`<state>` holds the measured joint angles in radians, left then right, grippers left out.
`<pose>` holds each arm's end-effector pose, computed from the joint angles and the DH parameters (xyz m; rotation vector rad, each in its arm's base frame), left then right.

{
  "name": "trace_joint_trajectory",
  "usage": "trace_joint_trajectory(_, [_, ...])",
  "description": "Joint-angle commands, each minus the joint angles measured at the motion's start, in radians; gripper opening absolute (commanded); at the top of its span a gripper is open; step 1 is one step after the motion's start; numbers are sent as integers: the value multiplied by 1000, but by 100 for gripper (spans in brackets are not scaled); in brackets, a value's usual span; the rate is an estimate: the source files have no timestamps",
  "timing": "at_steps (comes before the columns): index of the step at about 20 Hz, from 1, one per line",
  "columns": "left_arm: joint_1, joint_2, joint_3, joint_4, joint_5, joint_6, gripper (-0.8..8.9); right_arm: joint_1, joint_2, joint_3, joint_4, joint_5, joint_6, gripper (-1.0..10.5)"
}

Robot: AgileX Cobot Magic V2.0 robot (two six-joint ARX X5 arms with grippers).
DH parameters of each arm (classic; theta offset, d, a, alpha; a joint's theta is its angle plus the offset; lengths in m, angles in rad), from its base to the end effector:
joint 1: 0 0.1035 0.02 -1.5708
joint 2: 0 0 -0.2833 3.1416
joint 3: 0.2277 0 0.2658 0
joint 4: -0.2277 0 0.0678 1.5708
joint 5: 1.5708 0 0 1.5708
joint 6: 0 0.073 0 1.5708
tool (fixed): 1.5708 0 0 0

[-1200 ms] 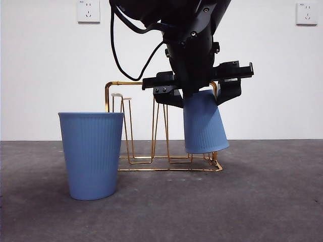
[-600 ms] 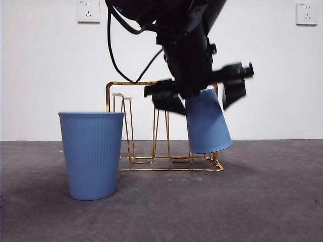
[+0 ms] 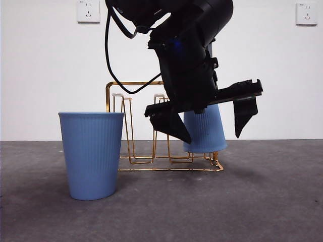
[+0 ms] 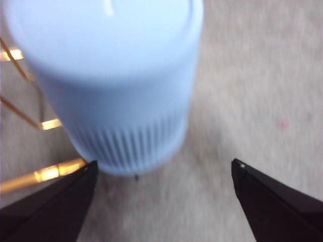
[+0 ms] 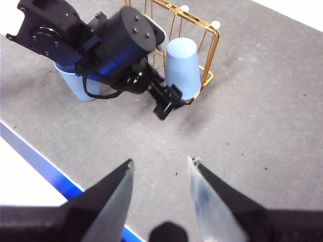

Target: Pick up cup 1,put cup 1 in the cup rack,pick up cup 2,put cup 2 in the cup rack

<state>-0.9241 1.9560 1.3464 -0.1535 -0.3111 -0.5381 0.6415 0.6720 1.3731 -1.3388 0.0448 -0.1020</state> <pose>0.3024 -0.3635 0.1721 -0.0564 0.7569 -0.3903 0.0585 0.0396 0.4090 -0.3136 0.5804 0.6078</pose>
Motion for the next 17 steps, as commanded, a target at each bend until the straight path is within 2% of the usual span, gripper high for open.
trace_joint_trajectory(1, [-13,8,-8,-29,35,-19,444,2,-3,-3,7,-3,-6,189])
trace_joint_trajectory(6, [-65,-64,-8,-65,102,-34,444,2,-2,-3,10,-3,-5,189])
trace_joint_trajectory(8, [-90,-118,-8,-72,164,-31,440,2,-2,-3,24,-3,-1,189])
trace_joint_trajectory(10, [-121,-189,-8,-85,201,-6,440,2,0,-3,53,-3,29,189])
trace_joint_trajectory(14, [-156,-403,-8,-206,122,92,440,2,37,-3,103,-12,97,190])
trace_joint_trajectory(17, [-156,-603,-8,-347,-4,164,440,2,112,-3,161,-100,126,191])
